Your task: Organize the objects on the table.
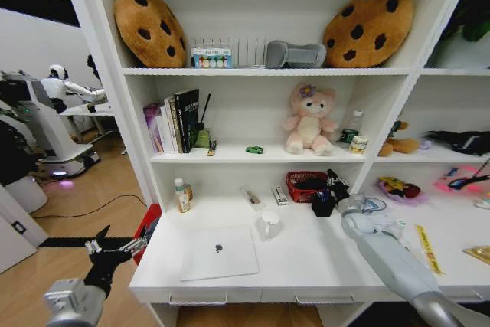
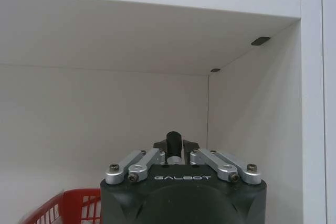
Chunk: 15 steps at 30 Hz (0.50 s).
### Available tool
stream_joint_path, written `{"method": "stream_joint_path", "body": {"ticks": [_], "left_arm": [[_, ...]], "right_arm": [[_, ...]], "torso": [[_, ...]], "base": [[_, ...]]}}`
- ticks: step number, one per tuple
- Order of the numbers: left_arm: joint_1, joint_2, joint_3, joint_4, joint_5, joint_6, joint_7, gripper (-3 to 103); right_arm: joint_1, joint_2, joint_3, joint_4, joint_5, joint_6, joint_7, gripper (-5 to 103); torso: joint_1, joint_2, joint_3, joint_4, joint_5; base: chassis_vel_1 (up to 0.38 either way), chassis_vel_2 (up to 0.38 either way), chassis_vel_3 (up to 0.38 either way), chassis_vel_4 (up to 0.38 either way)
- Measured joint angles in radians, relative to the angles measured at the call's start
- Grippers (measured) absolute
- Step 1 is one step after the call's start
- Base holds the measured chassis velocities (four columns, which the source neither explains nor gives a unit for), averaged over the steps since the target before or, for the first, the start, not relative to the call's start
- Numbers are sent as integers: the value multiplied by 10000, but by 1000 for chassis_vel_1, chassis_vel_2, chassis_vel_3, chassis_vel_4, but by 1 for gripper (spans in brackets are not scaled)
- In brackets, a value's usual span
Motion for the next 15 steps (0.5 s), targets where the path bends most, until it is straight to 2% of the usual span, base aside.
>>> {"method": "stream_joint_path", "body": {"ticks": [2,3,4,5,7,10,13,14,15], "left_arm": [[0,0,0,-1,0,0,0,100],[0,0,0,0,0,0,0,100],[0,0,0,0,0,0,0,100],[0,0,0,-1,0,0,0,100],[0,0,0,0,0,0,0,100],[0,0,0,0,0,0,0,100],[-1,0,0,0,0,-1,-1,100],[-1,0,0,0,0,-1,-1,100],[-1,0,0,0,0,0,0,100]], "right_arm": [[-20,9,6,-1,23,5,-27,18],[-41,25,10,-2,30,5,-43,24],[-41,25,10,-2,30,5,-43,24],[-63,63,21,0,33,7,-53,34],[-86,81,30,66,105,9,-64,45],[-120,64,61,163,172,0,-64,51],[-979,-320,659,1490,592,-737,-109,66],[-979,-320,659,1490,592,-737,-109,66],[-1523,-520,990,2252,651,-1057,-146,72]], "torso": [[-1,0,0,0,-1],[-1,0,0,-1,0],[-1,0,0,-1,0],[-1,0,0,0,0],[-1,0,0,0,0],[-1,0,0,1,0],[0,0,0,2,0],[0,0,0,2,0],[0,0,0,-3,2]], "base": [[0,0,0,0],[0,0,0,0],[0,0,0,0],[0,0,0,0],[0,0,0,0],[0,0,0,0],[0,0,0,0],[0,0,0,0],[0,0,0,0]]}}
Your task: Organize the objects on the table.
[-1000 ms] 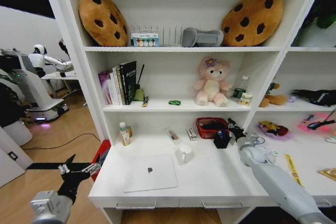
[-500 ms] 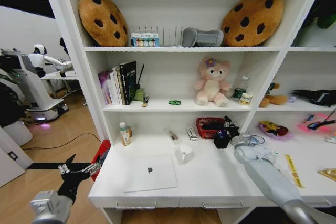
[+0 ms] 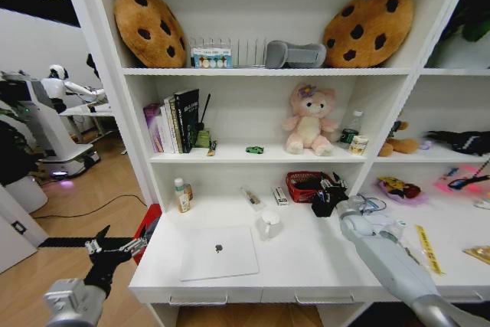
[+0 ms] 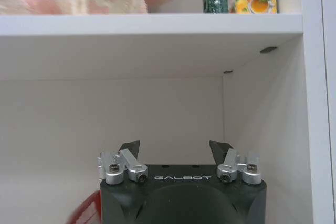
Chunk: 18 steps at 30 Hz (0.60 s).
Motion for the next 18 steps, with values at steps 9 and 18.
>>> {"method": "stream_joint_path", "body": {"ticks": [9,18], "left_arm": [[1,0,0,0,0,0,0,100],[1,0,0,0,0,0,0,100]], "right_arm": [[-4501,-457,3340,4613,99,-2983,1255,100],[-7758,307,6223,6582,-994,-3111,1457,100]], "torso": [[-1,1,-1,2,-3],[-2,3,-2,4,-3]], "base": [[0,0,0,0],[0,0,0,0]]}}
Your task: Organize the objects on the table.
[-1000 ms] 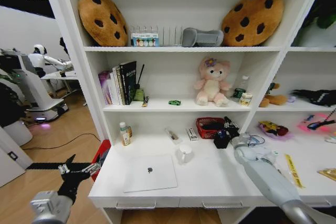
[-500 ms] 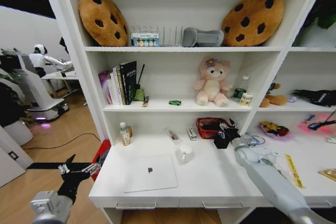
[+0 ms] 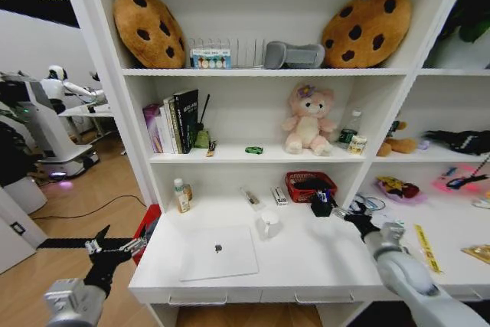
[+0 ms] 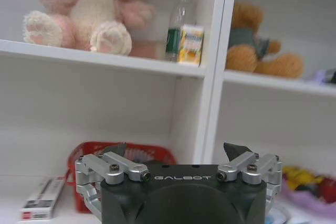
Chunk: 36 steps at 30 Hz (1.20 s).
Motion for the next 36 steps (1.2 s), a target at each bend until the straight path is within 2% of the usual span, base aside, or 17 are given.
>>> {"method": "stream_joint_path", "body": {"ticks": [1,2,3,5,6,10,13,15,17,25,36], "left_arm": [[0,0,0,0,0,0,-1,100],[0,0,0,0,0,0,-1,100],[0,0,0,0,0,0,-1,100],[0,0,0,0,0,0,0,100],[0,0,0,0,0,0,0,100],[0,0,0,0,-1,0,0,100],[0,0,0,0,0,0,0,100],[0,0,0,0,0,0,0,100],[0,0,1,0,-1,0,0,100],[0,0,0,0,-1,0,0,100],[0,0,0,0,0,-1,0,100]], "right_arm": [[-1043,471,1039,373,-1453,719,-325,100],[-1670,850,1645,761,-1927,1032,-390,100],[-1670,850,1645,761,-1927,1032,-390,100],[-2510,1605,2401,1548,-2013,1292,-314,100],[-2510,1605,2401,1548,-2013,1292,-314,100],[-3483,2677,2922,2235,-1877,1949,-349,100],[-3709,2817,3024,2269,-1804,2171,-505,100],[-3712,2784,3094,2090,-1752,2768,-974,100],[-3633,2713,3182,2094,-1746,2875,-1014,100],[-3316,2506,3411,2364,-1411,2903,-851,100],[-3199,2850,2922,2203,-1415,3201,-826,100]], "torso": [[0,0,0,0,0],[1,0,1,-4,1],[1,0,1,-4,1],[0,0,0,-2,-2],[0,0,0,-2,-2],[0,1,1,-2,1],[-1,1,1,-3,-2],[0,0,2,-3,2],[0,-2,2,0,6],[2,-3,2,0,-1],[1,-2,3,-1,5]], "base": [[0,0,0,0],[0,0,0,0],[0,0,0,0],[0,0,0,0],[0,0,0,0],[0,0,0,0],[0,0,0,0],[0,0,0,0],[0,0,0,0],[0,0,0,0],[-130,-124,137,114]]}}
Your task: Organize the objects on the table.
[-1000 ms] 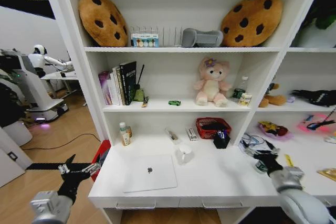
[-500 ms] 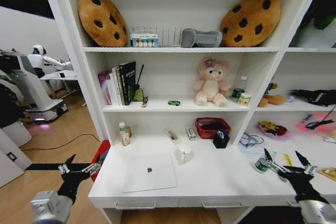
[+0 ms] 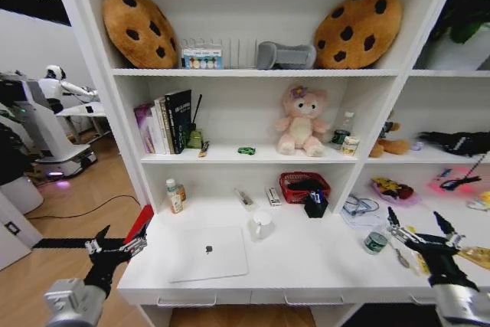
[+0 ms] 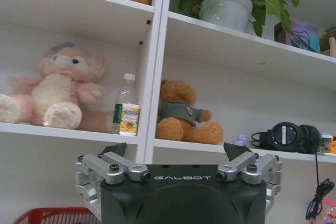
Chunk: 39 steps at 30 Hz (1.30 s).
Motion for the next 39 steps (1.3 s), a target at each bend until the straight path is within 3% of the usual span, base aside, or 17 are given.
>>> {"method": "stream_joint_path", "body": {"ticks": [16,17,18,20,21,25,29,39], "left_arm": [[0,0,1,1,0,0,0,100],[0,0,-1,1,0,0,0,100],[0,0,1,1,0,0,0,100],[0,0,2,1,0,0,1,100],[0,0,2,0,0,0,0,100],[0,-1,4,0,-1,0,1,100],[0,-1,3,-1,0,0,3,100],[0,2,-1,1,0,1,0,100]], "right_arm": [[401,-58,-640,-380,-288,-97,149,100],[451,-51,-729,-477,-446,-98,320,100],[598,-23,-806,-645,-778,-102,564,100],[641,-13,-882,-700,-959,-187,664,100],[642,-24,-964,-678,-1002,-229,691,100],[473,-178,-1400,-115,-912,-438,584,100],[230,-220,-1911,177,-890,-624,645,100],[368,-745,-3878,620,-1111,-1515,-403,100]], "torso": [[1,0,0,1,-10],[0,0,1,-1,7],[1,0,0,0,-10],[1,-1,1,0,-2],[2,-2,2,-2,12],[0,1,0,0,-11],[-1,1,-1,-1,0],[2,1,-1,2,-5]], "base": [[-274,-294,287,282],[-371,-364,349,377],[-372,-375,391,343],[-346,-360,361,343],[-321,-345,323,265],[-175,-268,215,198],[-36,-87,56,44],[40,53,-43,-54]]}}
